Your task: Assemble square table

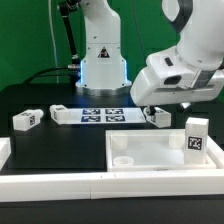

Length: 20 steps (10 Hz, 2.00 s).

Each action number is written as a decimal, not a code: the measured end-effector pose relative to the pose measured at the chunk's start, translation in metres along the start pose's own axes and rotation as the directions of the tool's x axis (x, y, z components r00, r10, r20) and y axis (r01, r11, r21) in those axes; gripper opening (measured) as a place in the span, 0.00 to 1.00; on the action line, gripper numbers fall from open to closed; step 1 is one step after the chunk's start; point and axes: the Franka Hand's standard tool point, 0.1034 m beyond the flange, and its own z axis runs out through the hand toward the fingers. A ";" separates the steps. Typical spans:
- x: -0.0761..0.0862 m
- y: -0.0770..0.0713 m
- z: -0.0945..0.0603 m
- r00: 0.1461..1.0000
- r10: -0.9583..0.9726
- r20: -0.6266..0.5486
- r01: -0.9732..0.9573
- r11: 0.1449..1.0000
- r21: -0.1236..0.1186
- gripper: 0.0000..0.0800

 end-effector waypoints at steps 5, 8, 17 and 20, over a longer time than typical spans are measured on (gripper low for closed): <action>0.007 0.005 0.003 0.948 0.086 0.307 -0.092 0.996 0.002 0.81; 0.006 0.006 0.008 0.948 0.088 0.306 -0.093 0.996 0.003 0.81; 0.001 0.008 0.021 0.937 0.120 0.327 -0.127 0.992 0.000 0.40; 0.001 0.009 0.021 0.937 0.122 0.329 -0.130 0.991 0.002 0.36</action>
Offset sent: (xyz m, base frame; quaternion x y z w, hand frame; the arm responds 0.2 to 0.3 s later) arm -0.0038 0.0238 -0.0044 0.0924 -0.1992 0.0796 0.9723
